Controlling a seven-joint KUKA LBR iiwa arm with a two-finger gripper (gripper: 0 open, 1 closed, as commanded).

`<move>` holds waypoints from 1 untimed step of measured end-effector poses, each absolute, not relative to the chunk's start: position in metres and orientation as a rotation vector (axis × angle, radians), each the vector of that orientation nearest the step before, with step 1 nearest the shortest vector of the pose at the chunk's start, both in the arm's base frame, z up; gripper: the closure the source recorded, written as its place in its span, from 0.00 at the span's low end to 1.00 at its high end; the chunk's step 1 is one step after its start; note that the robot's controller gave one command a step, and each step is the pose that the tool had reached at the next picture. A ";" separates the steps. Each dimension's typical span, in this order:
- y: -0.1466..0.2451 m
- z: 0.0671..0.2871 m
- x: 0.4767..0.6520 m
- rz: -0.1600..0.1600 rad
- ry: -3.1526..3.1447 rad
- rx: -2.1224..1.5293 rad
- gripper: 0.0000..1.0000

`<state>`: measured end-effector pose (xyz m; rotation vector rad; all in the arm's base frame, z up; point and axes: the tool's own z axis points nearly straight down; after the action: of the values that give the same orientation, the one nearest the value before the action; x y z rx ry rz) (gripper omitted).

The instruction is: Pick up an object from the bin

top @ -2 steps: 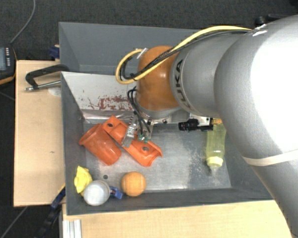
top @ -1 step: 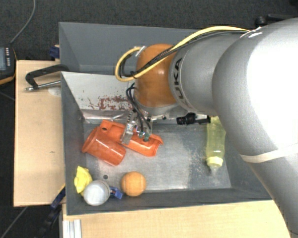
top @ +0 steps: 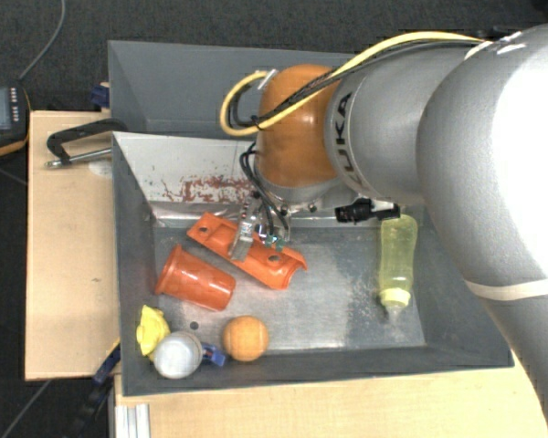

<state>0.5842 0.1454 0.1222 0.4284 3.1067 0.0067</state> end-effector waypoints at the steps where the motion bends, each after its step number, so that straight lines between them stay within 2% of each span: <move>1: 0.138 0.144 0.580 0.022 3.082 0.452 1.00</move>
Offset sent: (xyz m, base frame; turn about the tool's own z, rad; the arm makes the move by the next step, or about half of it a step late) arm 0.0101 -0.0398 -0.0439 -0.3807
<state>0.5800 0.1382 0.1436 0.4522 3.0819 0.0217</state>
